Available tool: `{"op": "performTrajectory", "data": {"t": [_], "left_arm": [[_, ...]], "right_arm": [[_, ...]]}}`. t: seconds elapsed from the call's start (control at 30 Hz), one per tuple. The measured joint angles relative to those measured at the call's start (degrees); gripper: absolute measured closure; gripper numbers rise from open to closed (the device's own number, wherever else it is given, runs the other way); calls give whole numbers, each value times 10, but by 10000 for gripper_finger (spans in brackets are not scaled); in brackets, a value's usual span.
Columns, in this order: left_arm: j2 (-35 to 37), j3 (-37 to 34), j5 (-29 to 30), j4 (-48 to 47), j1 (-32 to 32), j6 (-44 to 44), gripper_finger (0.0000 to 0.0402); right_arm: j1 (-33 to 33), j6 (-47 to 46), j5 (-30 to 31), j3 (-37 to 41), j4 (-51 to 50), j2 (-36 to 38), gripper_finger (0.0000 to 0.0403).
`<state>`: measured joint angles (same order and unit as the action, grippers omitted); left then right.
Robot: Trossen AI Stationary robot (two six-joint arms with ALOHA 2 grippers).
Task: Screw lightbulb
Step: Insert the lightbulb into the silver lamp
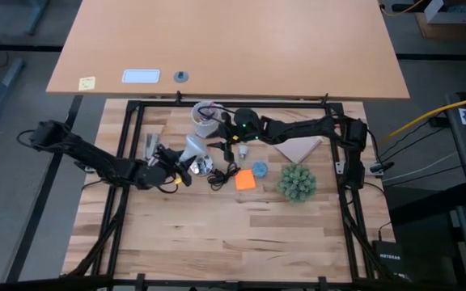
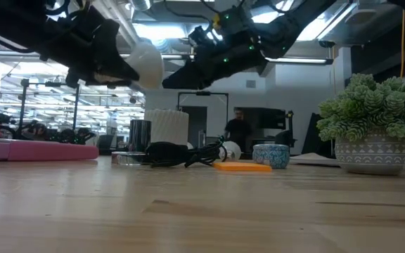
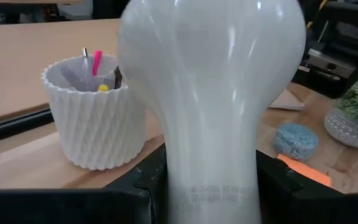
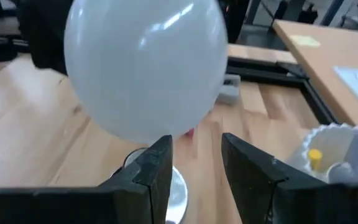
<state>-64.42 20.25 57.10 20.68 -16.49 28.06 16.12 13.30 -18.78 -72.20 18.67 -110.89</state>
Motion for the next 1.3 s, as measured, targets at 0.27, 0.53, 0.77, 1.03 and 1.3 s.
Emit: {"op": "performTrajectory", "data": {"t": [0.27,0.53,0.77,1.03,1.3], "left_arm": [[-39,0,-2,25,6,20,257],[-61,0,-40,30,35,40,255],[-77,0,-59,60,62,22,254],[-96,1,-76,115,89,3,254],[-102,3,-80,137,91,-30,254]], "right_arm": [[1,-13,-29,0,30,0,260],[-7,-16,-46,0,47,0,260],[-24,-12,-59,-1,46,2,260],[-27,-10,-55,0,34,0,260],[-17,-7,-21,1,22,0,260]]}}
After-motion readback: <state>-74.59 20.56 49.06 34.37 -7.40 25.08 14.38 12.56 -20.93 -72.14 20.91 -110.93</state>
